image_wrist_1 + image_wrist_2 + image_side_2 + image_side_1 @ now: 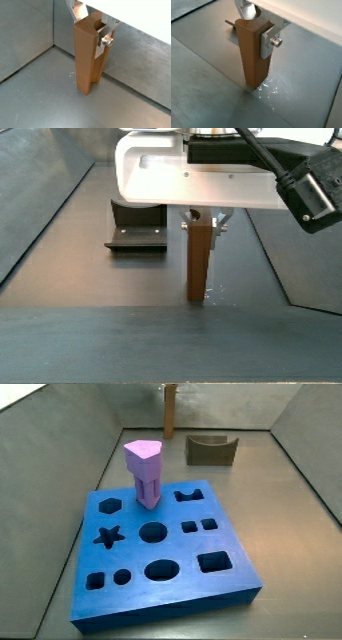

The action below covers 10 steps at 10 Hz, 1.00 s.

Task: Pick up the arch object. Move up. Rotate the arch object. Move to above the board. Insert the arch object.
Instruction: Pick up the arch object, then move up, then rotate the arch object.

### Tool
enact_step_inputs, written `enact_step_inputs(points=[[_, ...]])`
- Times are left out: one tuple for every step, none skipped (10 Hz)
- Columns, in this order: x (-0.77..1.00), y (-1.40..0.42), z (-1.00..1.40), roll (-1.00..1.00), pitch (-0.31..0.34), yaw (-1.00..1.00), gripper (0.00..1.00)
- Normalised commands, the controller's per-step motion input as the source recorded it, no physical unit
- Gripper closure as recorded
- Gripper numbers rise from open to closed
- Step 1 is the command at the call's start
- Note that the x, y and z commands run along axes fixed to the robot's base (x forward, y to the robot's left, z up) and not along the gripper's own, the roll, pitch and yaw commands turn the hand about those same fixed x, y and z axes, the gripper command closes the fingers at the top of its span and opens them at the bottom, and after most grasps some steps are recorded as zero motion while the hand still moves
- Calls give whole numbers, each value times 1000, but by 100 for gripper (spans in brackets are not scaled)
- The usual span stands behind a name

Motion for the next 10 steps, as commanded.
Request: enact_step_inputs(points=[[0,0,0,0,0,0,100],[0,0,833,0,0,0,100],[34,4,810,7,1,-37,100],[34,9,605,20,53,-46,100],[23,8,450,28,77,-40,100],[21,10,289,37,90,-32,100],[-276,-1000,470,0,0,0,100],[-279,-1000,448,3,-7,21,100],[-281,-1000,442,60,-47,38,100],[-268,-1000,414,101,-35,36,100]])
